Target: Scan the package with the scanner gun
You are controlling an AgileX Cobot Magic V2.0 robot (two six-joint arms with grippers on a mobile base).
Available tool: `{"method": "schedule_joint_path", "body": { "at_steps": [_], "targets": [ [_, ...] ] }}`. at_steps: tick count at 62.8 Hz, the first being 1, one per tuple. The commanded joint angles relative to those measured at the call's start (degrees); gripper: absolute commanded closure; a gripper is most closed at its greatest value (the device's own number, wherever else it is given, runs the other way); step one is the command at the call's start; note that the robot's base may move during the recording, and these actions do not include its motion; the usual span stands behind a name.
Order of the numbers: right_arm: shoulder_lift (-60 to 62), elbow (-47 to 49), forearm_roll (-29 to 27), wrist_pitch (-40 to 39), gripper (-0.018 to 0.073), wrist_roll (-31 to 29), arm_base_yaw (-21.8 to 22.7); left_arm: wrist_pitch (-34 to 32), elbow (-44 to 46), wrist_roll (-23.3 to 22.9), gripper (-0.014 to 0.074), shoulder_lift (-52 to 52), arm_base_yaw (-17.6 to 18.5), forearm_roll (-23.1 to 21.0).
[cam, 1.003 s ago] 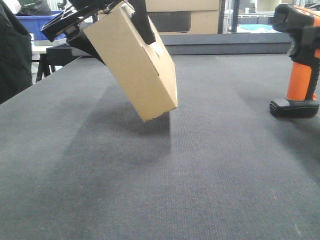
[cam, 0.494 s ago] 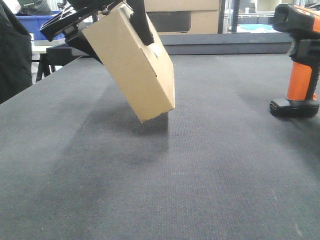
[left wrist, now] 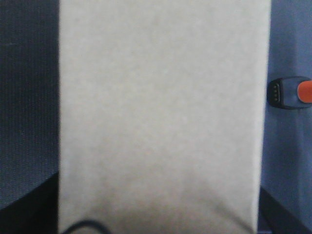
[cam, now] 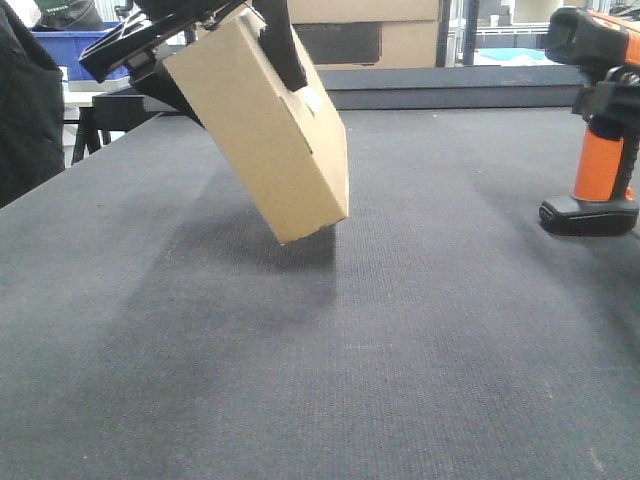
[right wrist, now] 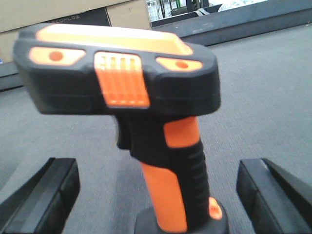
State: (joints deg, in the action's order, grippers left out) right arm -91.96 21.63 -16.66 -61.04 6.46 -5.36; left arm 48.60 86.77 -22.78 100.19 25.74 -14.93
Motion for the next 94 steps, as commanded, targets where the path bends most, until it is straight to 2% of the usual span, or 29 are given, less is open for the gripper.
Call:
{"method": "schedule_joint_path", "body": {
  "at_steps": [1, 40, 61, 78, 86, 94],
  "targets": [
    [-1.7, 1.9, -0.2, -2.3, -0.0009, 0.1, 0.0, -0.4, 0.6, -0.4, 0.0707, 0.0, 0.2, 0.0],
    [-8.4, 12.1, -0.5, 0.6, -0.0009, 0.0, 1.1, 0.1, 0.6, -0.4, 0.0707, 0.0, 0.2, 0.0],
    [-8.4, 12.6, 5.6, 4.2, -0.0009, -0.9, 4.2, 0.1, 0.6, -0.4, 0.0707, 0.0, 0.2, 0.0],
    [-8.4, 12.6, 6.2, 4.6, -0.0008, -1.0, 4.2, 0.1, 0.6, -0.4, 0.0707, 0.0, 0.2, 0.0],
    [-8.4, 12.6, 6.2, 4.6, 0.0067, -1.3, 4.2, 0.1, 0.6, -0.4, 0.0707, 0.0, 0.2, 0.0],
    [-8.4, 12.6, 6.0, 4.6, 0.0271, -1.5, 4.2, 0.1, 0.6, -0.4, 0.0707, 0.0, 0.2, 0.0]
  ]
}}
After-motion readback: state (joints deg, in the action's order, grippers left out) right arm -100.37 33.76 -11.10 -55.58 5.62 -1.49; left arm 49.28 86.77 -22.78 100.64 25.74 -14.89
